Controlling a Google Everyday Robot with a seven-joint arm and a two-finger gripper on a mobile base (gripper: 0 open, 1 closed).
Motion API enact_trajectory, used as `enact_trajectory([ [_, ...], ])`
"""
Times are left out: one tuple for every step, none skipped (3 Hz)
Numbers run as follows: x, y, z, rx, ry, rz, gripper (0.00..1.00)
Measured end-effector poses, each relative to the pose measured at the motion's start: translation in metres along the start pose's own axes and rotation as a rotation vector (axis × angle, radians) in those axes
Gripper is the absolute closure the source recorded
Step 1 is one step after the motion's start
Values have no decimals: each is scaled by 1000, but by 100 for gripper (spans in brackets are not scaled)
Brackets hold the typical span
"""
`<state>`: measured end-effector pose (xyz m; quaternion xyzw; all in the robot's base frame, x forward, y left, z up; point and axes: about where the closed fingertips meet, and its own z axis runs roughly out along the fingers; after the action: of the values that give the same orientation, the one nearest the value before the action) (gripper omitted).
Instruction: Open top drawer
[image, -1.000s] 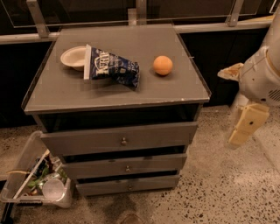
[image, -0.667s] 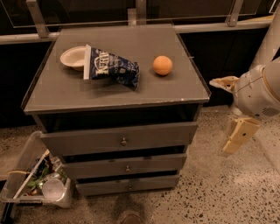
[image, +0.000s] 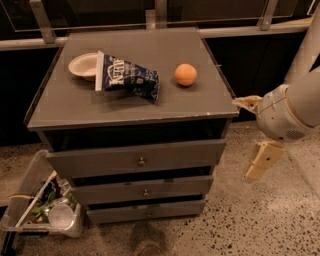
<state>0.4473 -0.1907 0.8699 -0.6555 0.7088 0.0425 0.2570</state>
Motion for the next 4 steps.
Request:
enact_trajectory([
  [11, -8, 46, -36, -36, 24, 0],
  [28, -17, 94, -52, -82, 45, 0],
  [42, -24, 141, -71, -120, 61, 0],
  [42, -24, 141, -71, -120, 61, 0],
])
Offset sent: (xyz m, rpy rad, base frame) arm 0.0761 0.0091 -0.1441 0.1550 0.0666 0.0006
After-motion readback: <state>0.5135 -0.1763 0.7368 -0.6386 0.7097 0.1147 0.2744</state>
